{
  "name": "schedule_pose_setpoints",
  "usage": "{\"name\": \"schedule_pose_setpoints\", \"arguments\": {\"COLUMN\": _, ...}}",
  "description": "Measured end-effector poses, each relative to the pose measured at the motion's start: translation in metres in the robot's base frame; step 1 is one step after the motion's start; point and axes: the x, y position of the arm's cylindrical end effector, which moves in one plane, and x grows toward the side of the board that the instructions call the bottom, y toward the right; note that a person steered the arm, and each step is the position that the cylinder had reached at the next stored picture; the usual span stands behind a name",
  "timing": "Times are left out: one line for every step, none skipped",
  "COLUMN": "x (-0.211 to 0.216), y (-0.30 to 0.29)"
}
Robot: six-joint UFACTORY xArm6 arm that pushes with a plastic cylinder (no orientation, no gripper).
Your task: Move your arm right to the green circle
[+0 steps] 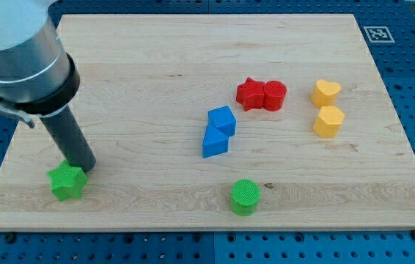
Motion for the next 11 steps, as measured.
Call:
{"name": "schedule_pose_setpoints", "arguments": {"x": 0.001, "y": 0.0}}
{"name": "schedule_pose_setpoints", "arguments": {"x": 0.001, "y": 0.0}}
{"name": "schedule_pose_setpoints", "arguments": {"x": 0.001, "y": 0.0}}
{"name": "schedule_pose_setpoints", "arguments": {"x": -0.004, "y": 0.014}}
{"name": "schedule_pose_setpoints", "arguments": {"x": -0.005, "y": 0.033}}
{"name": "schedule_pose_setpoints", "arguments": {"x": -0.005, "y": 0.035}}
{"name": "schedule_pose_setpoints", "arguments": {"x": -0.005, "y": 0.046}}
{"name": "schedule_pose_setpoints", "arguments": {"x": -0.005, "y": 0.05}}
{"name": "schedule_pose_setpoints", "arguments": {"x": -0.005, "y": 0.076}}
{"name": "schedule_pose_setpoints", "arguments": {"x": -0.004, "y": 0.101}}
{"name": "schedule_pose_setpoints", "arguments": {"x": -0.003, "y": 0.126}}
